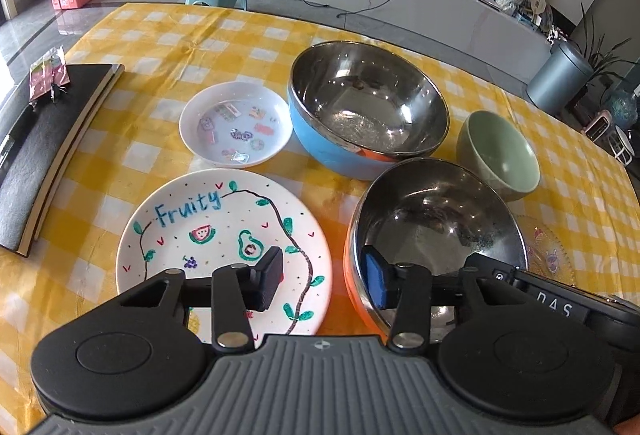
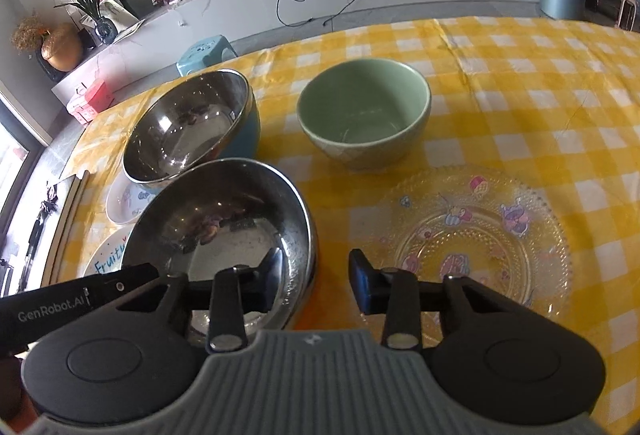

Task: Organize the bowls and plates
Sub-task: 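Lift the orange steel bowl off the table with both grippers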

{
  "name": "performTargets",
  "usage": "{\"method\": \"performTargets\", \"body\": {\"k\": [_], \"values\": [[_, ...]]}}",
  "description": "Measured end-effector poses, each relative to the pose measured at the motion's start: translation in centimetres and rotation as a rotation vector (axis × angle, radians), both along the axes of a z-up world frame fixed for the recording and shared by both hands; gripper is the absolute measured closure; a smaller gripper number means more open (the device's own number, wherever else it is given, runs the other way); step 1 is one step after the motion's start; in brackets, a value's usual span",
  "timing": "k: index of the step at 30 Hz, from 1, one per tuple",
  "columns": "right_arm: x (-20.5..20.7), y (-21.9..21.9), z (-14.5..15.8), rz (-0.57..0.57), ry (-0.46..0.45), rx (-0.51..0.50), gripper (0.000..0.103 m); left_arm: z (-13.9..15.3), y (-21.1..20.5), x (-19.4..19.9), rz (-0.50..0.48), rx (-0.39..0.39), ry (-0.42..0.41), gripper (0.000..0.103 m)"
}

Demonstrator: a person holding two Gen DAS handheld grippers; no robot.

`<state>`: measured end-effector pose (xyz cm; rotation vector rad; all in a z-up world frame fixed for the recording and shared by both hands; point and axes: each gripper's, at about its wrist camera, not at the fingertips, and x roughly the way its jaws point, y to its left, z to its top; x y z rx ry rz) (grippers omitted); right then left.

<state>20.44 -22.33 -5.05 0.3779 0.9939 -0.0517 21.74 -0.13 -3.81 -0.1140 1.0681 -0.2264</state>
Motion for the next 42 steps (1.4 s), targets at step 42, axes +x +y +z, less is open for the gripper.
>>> {"method": "performTargets", "body": {"k": [42], "values": [[-11.6,5.5,2.5,0.148,0.112,0.143,0.087,2.7,4.8,-13.5,0.118,0.049,0.044,0.092]]}}
